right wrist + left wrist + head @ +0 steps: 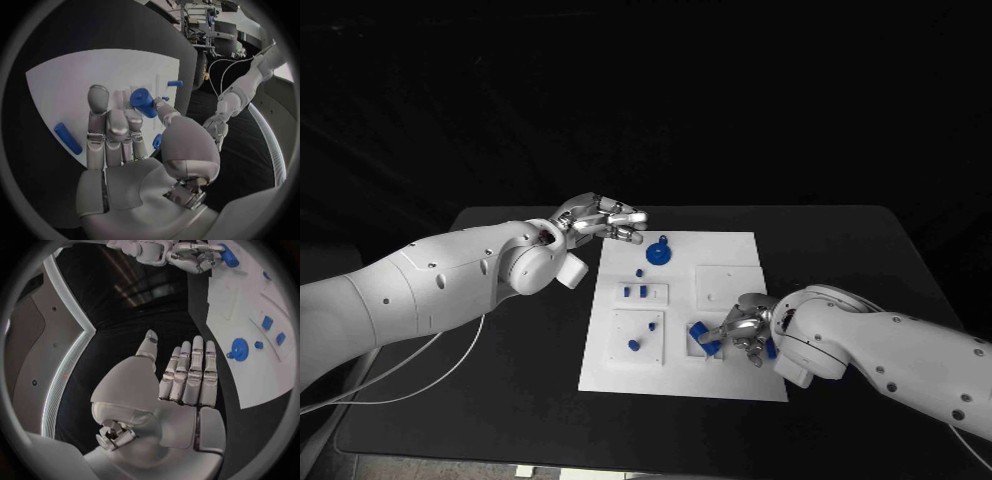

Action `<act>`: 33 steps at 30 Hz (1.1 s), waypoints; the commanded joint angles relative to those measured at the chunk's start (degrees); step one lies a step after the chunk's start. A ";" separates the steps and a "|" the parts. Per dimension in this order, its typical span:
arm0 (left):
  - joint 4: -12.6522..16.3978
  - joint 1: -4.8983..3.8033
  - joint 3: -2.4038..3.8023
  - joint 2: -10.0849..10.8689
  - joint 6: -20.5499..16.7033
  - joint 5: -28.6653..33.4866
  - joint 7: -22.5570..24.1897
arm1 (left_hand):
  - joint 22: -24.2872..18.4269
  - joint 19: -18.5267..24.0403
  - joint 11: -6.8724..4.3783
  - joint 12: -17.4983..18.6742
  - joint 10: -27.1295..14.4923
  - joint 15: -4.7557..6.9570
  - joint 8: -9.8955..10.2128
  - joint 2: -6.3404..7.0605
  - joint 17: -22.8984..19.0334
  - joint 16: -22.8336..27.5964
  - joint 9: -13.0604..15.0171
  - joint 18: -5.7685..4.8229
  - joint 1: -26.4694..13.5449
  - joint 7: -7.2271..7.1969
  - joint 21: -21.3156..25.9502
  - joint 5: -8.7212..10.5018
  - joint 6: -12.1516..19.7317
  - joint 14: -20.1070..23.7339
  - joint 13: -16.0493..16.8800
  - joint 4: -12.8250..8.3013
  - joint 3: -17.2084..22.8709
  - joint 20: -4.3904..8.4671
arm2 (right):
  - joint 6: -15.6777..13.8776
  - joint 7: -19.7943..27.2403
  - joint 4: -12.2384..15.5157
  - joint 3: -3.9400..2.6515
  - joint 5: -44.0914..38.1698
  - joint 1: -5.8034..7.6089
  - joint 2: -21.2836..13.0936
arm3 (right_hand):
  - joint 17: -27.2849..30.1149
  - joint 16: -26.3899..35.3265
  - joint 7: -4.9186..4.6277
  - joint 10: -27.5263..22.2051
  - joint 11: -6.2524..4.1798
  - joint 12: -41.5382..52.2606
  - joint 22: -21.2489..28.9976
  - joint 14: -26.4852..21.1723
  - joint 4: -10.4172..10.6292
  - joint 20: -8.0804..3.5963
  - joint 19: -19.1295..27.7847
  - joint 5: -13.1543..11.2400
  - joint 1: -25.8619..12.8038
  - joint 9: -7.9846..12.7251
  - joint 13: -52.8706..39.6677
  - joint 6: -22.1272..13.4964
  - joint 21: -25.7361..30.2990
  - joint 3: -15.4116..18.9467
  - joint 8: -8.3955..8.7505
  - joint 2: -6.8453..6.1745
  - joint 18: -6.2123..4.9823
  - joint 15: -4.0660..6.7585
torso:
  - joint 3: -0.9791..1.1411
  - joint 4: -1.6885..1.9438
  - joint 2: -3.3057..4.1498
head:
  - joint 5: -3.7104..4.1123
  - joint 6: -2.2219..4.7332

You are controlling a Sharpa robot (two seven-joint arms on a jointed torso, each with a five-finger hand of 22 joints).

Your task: Assemble the parts on the task board

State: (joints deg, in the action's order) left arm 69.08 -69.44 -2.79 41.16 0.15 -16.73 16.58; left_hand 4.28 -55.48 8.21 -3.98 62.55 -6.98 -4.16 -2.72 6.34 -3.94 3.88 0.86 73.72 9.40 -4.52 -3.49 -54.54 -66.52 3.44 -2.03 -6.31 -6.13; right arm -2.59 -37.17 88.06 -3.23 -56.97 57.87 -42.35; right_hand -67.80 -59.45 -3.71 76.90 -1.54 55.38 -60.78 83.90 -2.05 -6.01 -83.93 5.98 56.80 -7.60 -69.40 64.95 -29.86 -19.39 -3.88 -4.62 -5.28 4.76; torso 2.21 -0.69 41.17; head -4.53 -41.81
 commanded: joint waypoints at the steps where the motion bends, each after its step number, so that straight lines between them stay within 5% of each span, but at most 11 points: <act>1: 0.15 -0.02 0.04 -0.13 0.55 -0.22 0.30 | 0.07 0.21 -0.04 0.12 -0.22 -0.10 -0.17 0.17 0.02 0.30 0.05 0.02 -0.24 0.05 -0.35 0.10 0.50 0.30 0.04 0.16 0.15 -0.11 | 1.23 -0.09 -0.33 0.21 -1.33 -0.09 0.43 | -0.03 0.34 -0.09 -0.24 0.00 -0.38 -0.08 -0.02 0.46 -0.14 -1.49 -0.10 -0.21 0.10 0.08 0.32 0.42 -0.13 0.24 -0.52 0.22 0.12 | 0.04 -0.05 0.03 | -0.02 0.06; 13: 0.16 -0.02 0.04 -0.15 0.57 -0.25 0.22 | 0.07 0.21 -0.04 0.12 -0.22 -0.10 -0.17 0.17 0.02 0.30 0.05 0.02 -0.24 0.05 -0.35 0.10 0.50 0.30 0.04 0.16 0.15 -0.11 | 1.51 0.64 -0.29 0.65 -1.12 -0.09 1.30 | 0.14 0.65 -0.11 -0.39 0.03 -0.67 -0.16 -0.09 1.29 -0.13 -1.49 -1.18 -0.81 0.07 0.26 0.22 0.75 -0.03 0.24 -0.80 0.20 0.12 | 0.03 -0.02 0.00 | 0.10 0.17; 22: 0.16 -0.02 0.04 -0.11 0.88 -0.25 0.13 | 0.05 0.24 -0.02 0.13 -0.26 -0.11 -0.16 0.21 0.05 0.31 0.05 0.02 -0.27 0.06 -0.33 0.10 0.54 0.32 0.04 0.23 0.15 -0.14 | 1.01 1.52 0.24 0.71 1.73 -0.11 1.25 | -0.16 0.65 0.02 -0.21 -0.08 -0.70 -0.52 -0.07 6.28 -0.43 -1.79 -3.22 -3.27 0.05 0.25 0.21 1.08 0.84 0.19 -2.84 0.38 0.33 | 0.02 -0.04 0.01 | 0.20 0.31; 29: 0.22 -0.02 0.04 -0.04 0.92 -0.26 0.04 | 0.05 0.26 0.01 0.14 -0.35 -0.13 -0.14 0.18 0.05 0.31 0.05 0.03 -0.42 0.08 -0.32 0.13 0.61 0.38 0.04 0.33 0.13 -0.16 | 0.34 2.42 0.69 0.73 1.59 -0.16 1.03 | -0.55 0.69 0.16 -0.02 -0.15 -0.81 -0.90 0.02 7.66 -0.61 -1.98 -3.22 -4.95 0.28 -0.03 0.52 1.12 10.48 0.18 -0.16 0.55 0.45 | 0.02 0.00 0.00 | 0.15 0.09; 33: 0.21 -0.02 0.04 0.02 0.88 -0.26 0.00 | 0.05 0.26 0.01 0.14 -0.35 -0.13 -0.14 0.18 0.05 0.31 0.05 0.03 -0.42 0.08 -0.32 0.13 0.61 0.38 0.04 0.33 0.13 -0.16 | 0.06 2.87 0.86 0.73 1.55 -0.17 0.85 | -0.81 0.86 0.14 0.03 -0.15 -1.05 -1.23 0.11 6.53 -0.62 -2.07 -3.23 -4.33 0.38 -0.25 0.53 1.46 19.14 0.17 3.25 0.54 0.46 | 0.05 -0.04 0.02 | 0.06 0.13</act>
State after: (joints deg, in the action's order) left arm 69.13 -69.44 -2.79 41.23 0.22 -16.93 16.32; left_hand 4.28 -55.48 8.21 -3.99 62.55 -6.98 -4.16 -2.72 6.34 -3.94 3.86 0.86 73.72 9.60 -4.52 -3.49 -54.34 -66.53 3.44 -2.03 -6.31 -6.13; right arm -2.62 -35.99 88.66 -2.55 -56.01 57.83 -41.55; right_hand -68.54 -58.79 -3.50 76.89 -1.51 54.71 -62.00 83.90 4.54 -6.23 -84.15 2.88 52.37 -7.22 -69.60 65.15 -28.53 -0.78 -3.53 -1.71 -5.25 4.75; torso 2.24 -0.71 41.18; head -4.40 -41.72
